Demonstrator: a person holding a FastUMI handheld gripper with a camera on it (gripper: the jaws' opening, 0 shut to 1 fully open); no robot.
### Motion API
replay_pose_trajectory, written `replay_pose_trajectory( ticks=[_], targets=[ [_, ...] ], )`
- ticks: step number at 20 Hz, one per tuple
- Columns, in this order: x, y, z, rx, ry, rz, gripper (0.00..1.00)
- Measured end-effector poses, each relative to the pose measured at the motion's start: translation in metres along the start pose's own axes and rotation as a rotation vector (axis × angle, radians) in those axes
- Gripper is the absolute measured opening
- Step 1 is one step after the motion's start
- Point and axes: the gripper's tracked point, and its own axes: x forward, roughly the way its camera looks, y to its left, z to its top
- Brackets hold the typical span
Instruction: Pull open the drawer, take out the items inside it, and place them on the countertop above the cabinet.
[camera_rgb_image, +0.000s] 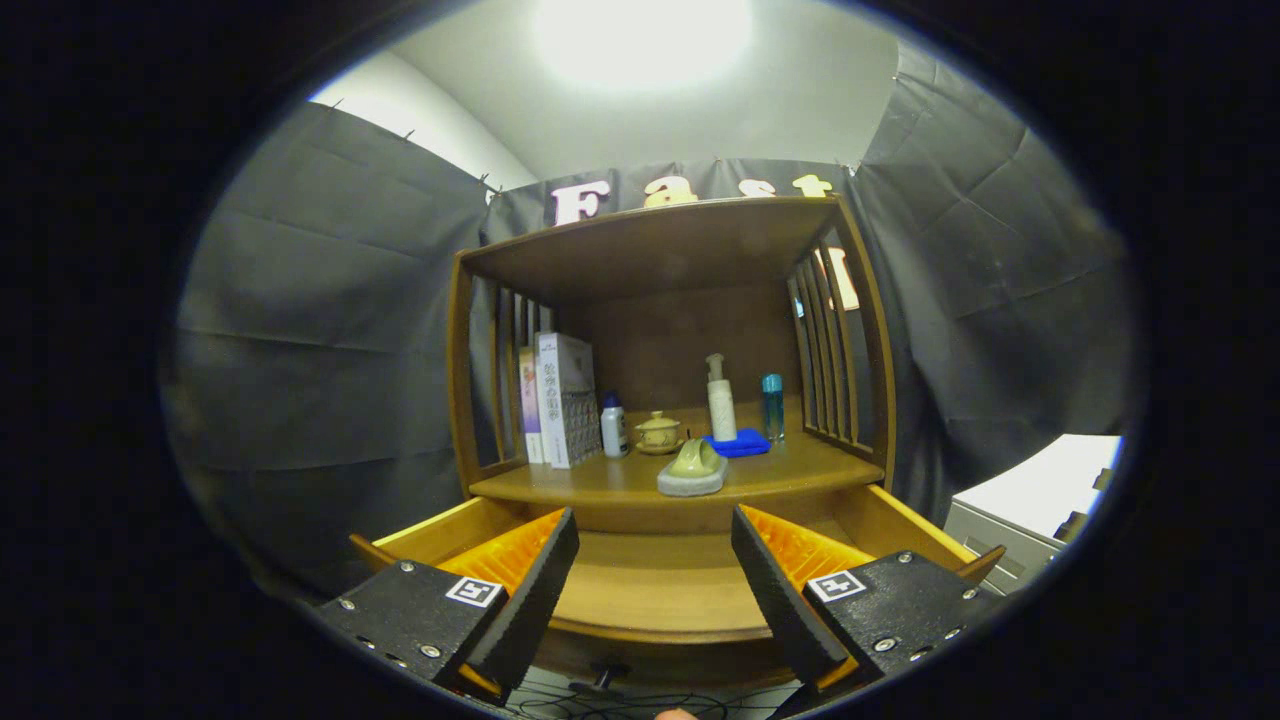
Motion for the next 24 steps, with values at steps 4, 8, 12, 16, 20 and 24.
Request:
replay_pose_trajectory(
  ticks=[4, 8, 12, 16, 20, 24],
  targets=[
    [-0.017, 0.015, -0.033, -0.025, 0.05, 0.039, 0.95],
    [-0.03, 0.022, -0.06, -0.034, 0.083, 0.055, 0.95],
    [-0.04, 0.027, -0.087, -0.068, 0.113, 0.074, 0.95],
    [-0.04, 0.022, -0.115, -0.084, 0.186, 0.066, 0.96],
    [-0.032, 0.015, -0.128, -0.024, 0.234, 0.039, 0.95],
    [-0.026, 0.012, -0.128, -0.032, 0.217, 0.01, 0.93]
  ],
)
